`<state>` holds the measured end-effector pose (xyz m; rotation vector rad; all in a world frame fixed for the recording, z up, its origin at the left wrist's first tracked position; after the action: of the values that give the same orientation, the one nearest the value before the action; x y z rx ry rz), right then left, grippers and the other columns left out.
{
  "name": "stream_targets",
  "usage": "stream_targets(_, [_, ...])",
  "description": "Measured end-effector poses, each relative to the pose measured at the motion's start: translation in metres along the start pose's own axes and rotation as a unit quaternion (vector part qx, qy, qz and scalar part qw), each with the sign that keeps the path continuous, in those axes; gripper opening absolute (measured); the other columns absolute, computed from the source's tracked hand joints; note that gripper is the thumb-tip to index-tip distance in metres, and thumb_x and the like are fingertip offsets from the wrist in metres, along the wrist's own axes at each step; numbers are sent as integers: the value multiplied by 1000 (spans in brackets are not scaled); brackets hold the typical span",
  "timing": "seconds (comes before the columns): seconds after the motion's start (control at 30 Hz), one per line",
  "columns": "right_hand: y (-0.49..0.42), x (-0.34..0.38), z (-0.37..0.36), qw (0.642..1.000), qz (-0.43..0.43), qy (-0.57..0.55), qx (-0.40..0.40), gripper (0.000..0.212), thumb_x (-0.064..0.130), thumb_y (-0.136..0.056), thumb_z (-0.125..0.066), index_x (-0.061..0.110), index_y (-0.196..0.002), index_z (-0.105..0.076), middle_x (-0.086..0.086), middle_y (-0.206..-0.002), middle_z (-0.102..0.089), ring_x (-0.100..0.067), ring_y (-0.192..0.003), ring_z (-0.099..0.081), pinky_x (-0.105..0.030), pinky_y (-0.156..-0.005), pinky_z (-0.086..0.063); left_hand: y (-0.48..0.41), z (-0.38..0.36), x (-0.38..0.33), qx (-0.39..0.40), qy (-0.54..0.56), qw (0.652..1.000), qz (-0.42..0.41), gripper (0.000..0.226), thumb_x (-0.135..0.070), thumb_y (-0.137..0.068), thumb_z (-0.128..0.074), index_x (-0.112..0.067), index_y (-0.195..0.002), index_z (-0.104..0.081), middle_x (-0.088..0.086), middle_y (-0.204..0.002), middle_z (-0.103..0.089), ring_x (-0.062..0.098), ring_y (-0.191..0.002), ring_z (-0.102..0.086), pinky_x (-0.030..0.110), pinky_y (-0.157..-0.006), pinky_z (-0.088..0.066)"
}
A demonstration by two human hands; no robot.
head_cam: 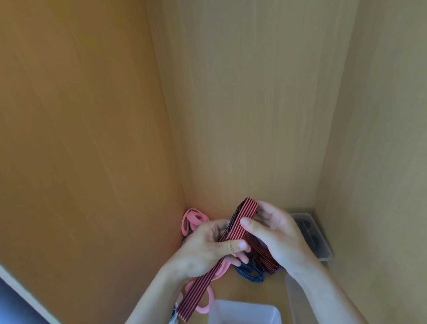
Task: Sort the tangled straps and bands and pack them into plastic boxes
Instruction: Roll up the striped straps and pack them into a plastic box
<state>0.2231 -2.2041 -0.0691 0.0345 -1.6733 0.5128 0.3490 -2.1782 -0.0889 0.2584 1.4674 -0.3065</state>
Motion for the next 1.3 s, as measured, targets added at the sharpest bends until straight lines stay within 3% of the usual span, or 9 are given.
stream_targets(0.23, [4,-1,2,996,-21,-20,-84,24,24,-84,-76,13,-106,-72,-7,-98,-77,-23,-94,-74,-25,-79,-57,2,-5,1,-11,-21,1000,9,32,-35,-92,-65,-4,-91,-57,12,-72,-66,26,-59,-65,30,-56,-54])
stream_targets(0.37, [8,-14,1,989,-59,-70,-115,24,18,-84,-75,7,-106,-72,-13,-100,-76,-29,-99,-73,-40,-86,-59,5,-10,5,-15,-52,999,-4,32,-37,-99,-56,-7,-94,-48,-5,-61,-48,18,-46,-39,37,-46,-27])
stream_targets(0.47, [10,-17,2,987,-58,-71,-130,17,6,-88,-71,6,-106,-71,-11,-99,-77,-22,-95,-74,-29,-78,-60,5,-18,8,20,-48,999,6,28,-37,-103,-48,-11,-99,-40,-1,-63,-33,17,-48,-26,41,-49,-16])
stream_targets(0.63, [11,-12,-3,989,-38,-79,-118,18,0,-87,-70,4,-104,-69,-3,-90,-78,-11,-84,-74,-18,-71,-56,7,-20,13,58,-40,997,23,36,-46,-100,-48,-12,-93,-39,-7,-62,-40,10,-43,-36,23,-46,-32])
stream_targets(0.8, [12,-17,-5,985,-43,-113,-122,32,12,-81,-73,-4,-108,-68,-20,-100,-75,-25,-90,-73,-27,-78,-59,15,-18,22,62,114,990,50,34,-42,-100,-52,-8,-106,-52,2,-71,-44,12,-47,-39,25,-50,-34])
stream_targets(0.9, [13,-16,-5,988,-27,-94,-122,27,13,-82,-74,-3,-104,-69,-18,-94,-75,-22,-85,-72,-24,-73,-57,20,-15,25,44,106,991,63,39,-41,-105,-47,-3,-110,-56,4,-69,-50,13,-48,-40,27,-51,-34])
stream_targets(1.1, [13,-2,-9,991,39,76,-102,38,6,-84,-79,18,-118,-67,2,-101,-77,-16,-98,-73,-30,-90,-55,25,-2,29,-33,21,997,63,35,-26,-110,-36,-1,-101,-59,12,-68,-59,15,-47,-46,26,-51,-39])
stream_targets(1.23, [18,14,-21,975,102,176,-88,46,20,-82,-78,42,-120,-63,15,-101,-74,-10,-98,-71,-18,-87,-52,24,5,31,-73,55,994,62,29,-17,-110,-36,-7,-94,-59,8,-68,-53,17,-49,-41,26,-50,-33])
stream_targets(1.3, [20,20,-24,964,137,208,-92,46,18,-82,-78,40,-120,-62,14,-102,-72,-13,-98,-70,-18,-86,-52,23,6,29,-88,58,993,56,27,-15,-109,-38,-9,-93,-58,7,-66,-51,16,-47,-39,25,-47,-31])
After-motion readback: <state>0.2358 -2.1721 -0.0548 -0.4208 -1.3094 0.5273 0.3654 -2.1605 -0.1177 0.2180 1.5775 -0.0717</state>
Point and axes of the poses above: each hand's wrist, its own y-axis away from the middle knuckle, its own z-axis out of the back of the hand, x = y × z, the point moved 9 cm from there along -y, towards the middle knuckle
